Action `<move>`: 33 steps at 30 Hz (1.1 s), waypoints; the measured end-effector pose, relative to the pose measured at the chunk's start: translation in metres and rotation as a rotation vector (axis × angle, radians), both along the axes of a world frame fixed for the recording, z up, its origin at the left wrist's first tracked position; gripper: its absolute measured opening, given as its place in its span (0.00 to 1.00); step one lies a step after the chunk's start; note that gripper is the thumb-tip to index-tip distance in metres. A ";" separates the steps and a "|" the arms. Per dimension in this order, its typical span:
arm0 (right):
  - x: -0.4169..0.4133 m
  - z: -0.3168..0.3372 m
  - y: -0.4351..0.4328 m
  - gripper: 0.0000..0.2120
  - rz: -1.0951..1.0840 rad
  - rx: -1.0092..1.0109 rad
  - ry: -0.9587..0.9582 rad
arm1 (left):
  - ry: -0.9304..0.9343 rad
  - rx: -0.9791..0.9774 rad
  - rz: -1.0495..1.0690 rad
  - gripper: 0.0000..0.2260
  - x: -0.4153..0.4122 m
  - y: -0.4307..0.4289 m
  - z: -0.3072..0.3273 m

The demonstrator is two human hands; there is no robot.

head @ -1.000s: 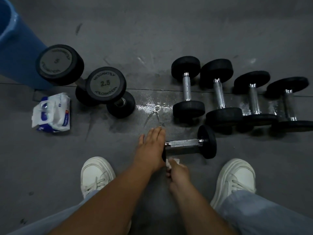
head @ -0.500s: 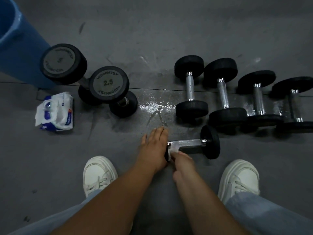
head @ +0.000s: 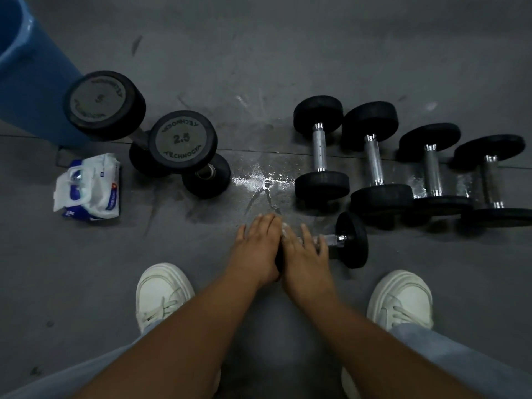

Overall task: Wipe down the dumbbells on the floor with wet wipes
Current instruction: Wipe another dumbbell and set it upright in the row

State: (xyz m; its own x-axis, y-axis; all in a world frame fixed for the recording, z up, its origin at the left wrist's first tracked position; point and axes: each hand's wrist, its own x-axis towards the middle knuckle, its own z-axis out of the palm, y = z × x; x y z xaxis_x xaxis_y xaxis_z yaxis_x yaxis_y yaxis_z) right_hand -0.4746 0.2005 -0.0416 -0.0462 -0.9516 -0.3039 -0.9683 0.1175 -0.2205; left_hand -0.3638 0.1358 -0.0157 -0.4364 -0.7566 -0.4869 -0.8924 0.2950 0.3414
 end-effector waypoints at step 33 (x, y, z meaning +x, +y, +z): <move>0.045 -0.003 -0.017 0.09 -1.795 0.187 -1.566 | -0.013 0.011 -0.005 0.45 -0.002 -0.006 -0.001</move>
State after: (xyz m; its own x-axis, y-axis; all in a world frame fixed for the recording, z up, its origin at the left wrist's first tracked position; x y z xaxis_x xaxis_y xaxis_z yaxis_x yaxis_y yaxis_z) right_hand -0.4297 0.1835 -0.0444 -0.2034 -0.2267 -0.9525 0.8679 0.4084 -0.2826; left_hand -0.3655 0.1301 -0.0163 -0.4341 -0.7489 -0.5007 -0.8952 0.2963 0.3329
